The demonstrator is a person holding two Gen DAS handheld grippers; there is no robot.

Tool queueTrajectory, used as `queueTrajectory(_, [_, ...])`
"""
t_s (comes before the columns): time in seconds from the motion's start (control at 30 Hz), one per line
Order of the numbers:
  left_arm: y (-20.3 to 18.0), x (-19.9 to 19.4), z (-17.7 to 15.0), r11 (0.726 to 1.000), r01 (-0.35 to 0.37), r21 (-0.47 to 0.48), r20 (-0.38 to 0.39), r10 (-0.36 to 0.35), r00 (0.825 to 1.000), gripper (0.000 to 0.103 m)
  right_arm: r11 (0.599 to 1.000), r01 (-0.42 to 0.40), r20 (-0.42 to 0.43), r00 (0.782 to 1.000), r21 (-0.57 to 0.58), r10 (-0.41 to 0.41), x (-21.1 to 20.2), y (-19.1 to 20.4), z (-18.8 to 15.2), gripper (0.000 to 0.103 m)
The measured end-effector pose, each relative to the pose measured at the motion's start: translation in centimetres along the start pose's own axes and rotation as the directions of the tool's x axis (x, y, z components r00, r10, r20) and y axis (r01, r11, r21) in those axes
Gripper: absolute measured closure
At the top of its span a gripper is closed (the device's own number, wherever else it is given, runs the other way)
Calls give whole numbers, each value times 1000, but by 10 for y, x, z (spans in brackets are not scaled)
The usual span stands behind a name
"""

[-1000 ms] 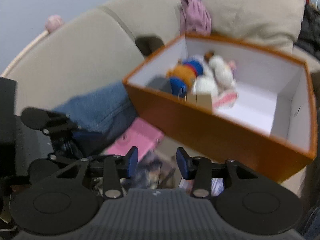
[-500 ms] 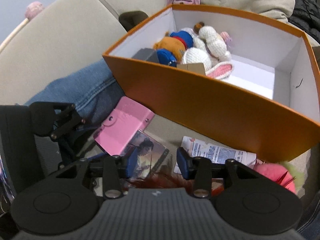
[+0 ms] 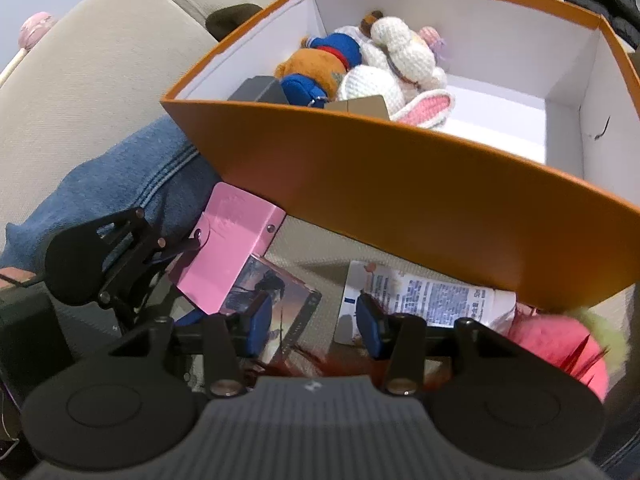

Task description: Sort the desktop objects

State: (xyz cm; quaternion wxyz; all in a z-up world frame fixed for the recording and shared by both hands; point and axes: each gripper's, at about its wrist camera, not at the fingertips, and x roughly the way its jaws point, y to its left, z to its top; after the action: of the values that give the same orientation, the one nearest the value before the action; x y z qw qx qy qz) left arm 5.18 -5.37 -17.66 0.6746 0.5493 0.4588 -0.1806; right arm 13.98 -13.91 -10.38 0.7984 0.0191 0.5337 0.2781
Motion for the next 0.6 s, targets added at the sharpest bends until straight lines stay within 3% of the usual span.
queueTrajectory(0.17, [7, -17, -13, 995, 53, -87, 41, -49, 998, 82, 1000, -10, 16, 1000, 7, 10, -5, -4, -1, 54])
queueTrajectory(0.27, [16, -31, -21, 979, 70, -191, 80, -56, 995, 88, 1000, -15, 28, 999, 15, 15, -8, -6, 0, 54])
queueTrajectory(0.37, [31, -45, -30, 945, 103, -310, 126, -66, 990, 91, 1000, -21, 34, 999, 16, 20, -9, -5, 1, 54])
queueTrajectory(0.53, [56, -79, -30, 844, 208, -494, 234, -101, 967, 96, 996, -91, 49, 995, -7, 91, -13, 4, 4, 54])
queueTrajectory(0.6, [73, -72, -30, 832, 208, -515, 255, -83, 963, 103, 989, -146, 33, 989, 20, 145, -9, 6, 8, 54])
